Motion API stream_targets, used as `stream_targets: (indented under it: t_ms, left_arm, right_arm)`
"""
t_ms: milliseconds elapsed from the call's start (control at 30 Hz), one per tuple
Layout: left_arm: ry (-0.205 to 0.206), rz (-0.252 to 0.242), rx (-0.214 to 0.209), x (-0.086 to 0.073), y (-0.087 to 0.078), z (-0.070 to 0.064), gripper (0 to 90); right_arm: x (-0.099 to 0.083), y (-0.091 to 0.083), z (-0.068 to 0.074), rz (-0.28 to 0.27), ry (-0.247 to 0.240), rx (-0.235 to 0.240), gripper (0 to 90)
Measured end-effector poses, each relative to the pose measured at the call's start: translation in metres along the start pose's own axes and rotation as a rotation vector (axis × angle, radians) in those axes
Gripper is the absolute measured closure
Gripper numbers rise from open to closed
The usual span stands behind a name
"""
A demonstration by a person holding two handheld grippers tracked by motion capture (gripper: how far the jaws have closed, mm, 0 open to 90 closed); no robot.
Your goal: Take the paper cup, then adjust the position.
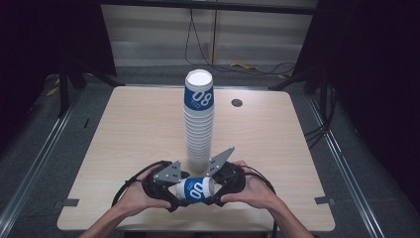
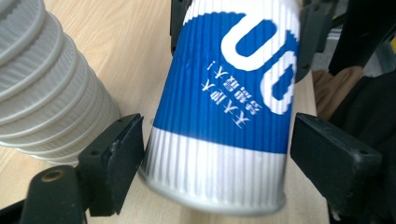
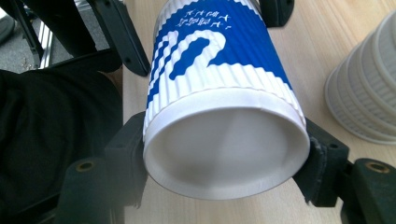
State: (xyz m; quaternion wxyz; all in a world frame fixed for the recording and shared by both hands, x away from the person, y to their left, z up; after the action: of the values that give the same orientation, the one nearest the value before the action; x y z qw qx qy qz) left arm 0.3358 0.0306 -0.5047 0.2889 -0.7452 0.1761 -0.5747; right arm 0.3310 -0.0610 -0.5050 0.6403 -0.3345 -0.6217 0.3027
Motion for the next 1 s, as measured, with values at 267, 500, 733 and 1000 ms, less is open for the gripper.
stream_targets:
  t_ms: [267,500,733,1000]
  left_arm:
    - [-0.069,-0.083,-0.028,0.007,-0.006,0.004,17.5]
    - [-0.121,-0.182,-0.023,0.014,-0.015,0.009,17.5]
    - [-0.142,-0.228,-0.005,0.012,-0.031,0.015,17.9]
    - [-0.169,-0.289,0.047,0.007,-0.046,0.028,17.6]
  right_arm:
    - [-0.008,-0.001,-0.006,-0.013,0.030,-0.004,30.3]
    - [-0.022,-0.001,-0.017,-0.018,0.082,-0.034,30.2]
    - [-0.024,-0.007,-0.021,-0.096,0.119,-0.060,30.1]
    - [-0.022,-0.013,-0.024,-0.155,0.151,-0.097,30.1]
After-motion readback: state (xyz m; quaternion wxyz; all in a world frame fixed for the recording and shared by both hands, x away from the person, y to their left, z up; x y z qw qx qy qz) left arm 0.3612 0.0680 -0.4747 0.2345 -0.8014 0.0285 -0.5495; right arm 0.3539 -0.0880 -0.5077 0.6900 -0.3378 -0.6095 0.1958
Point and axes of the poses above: each handheld gripper's, and its own axes: y roughly forward along the jaws, x roughly out of its top, z roughly to its left, the point moved 10 cm from there along y, roughly forward along the jaws, and after that the axes turned 12 degrees about -y, right-handed, at the moved point
